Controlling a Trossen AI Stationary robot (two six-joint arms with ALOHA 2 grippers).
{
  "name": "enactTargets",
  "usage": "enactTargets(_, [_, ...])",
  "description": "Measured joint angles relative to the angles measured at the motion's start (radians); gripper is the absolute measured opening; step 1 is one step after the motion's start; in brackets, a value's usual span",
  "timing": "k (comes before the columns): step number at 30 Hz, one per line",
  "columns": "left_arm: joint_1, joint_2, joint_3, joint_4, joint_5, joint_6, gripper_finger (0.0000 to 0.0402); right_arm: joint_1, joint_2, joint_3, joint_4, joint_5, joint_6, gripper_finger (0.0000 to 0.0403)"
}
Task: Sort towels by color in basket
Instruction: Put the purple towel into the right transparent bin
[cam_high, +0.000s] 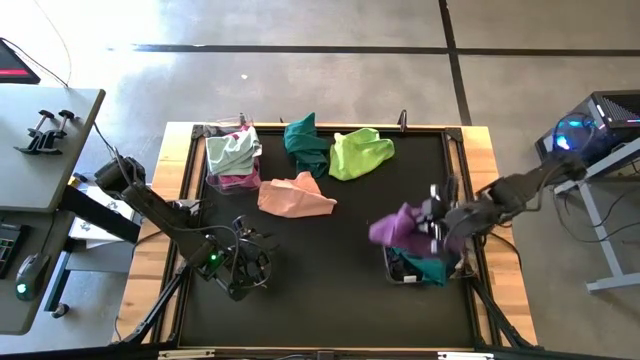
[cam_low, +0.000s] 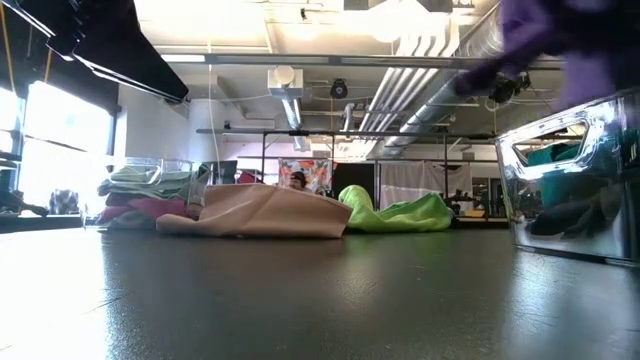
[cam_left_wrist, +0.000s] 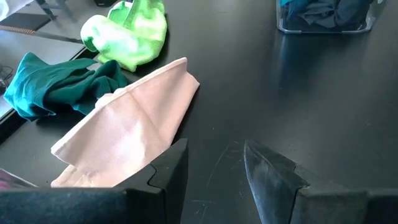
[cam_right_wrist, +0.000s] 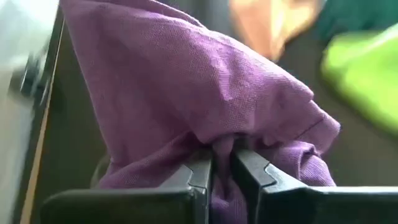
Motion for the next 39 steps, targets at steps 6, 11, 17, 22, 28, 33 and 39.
enactTargets(6, [0.0,0.0,0.0,0.004,0.0,0.0,0.0142,0.067,0.056,-0.05,-0.121,-0.146,0.356,0.0028])
enactTargets(11, [0.0,0.0,0.0,0.01,0.0,0.0,0.0142,0.081,0.068,-0.141,-0.122,-0.156,0.512,0.0029])
enactTargets(17, [0.004,0.039,0.0,0.015,-0.002,0.001,0.0142,0.081,0.072,-0.288,-0.034,-0.154,0.525,0.0029])
enactTargets(22, [0.024,0.088,0.0,0.019,0.003,0.001,0.0142,0.081,0.072,-0.401,0.167,-0.135,0.465,0.003])
enactTargets(28, [0.042,0.122,0.0,0.021,0.024,0.001,0.0142,0.081,0.07,-0.495,0.294,-0.068,0.458,0.0034])
enactTargets(33, [0.045,0.122,0.0,0.021,0.06,0.002,0.0142,0.081,0.07,-0.5,0.291,-0.032,0.467,0.0084])
enactTargets(39, [0.045,0.121,0.0,0.022,0.061,0.002,0.0142,0.08,0.066,-0.427,0.257,-0.03,0.428,0.0145])
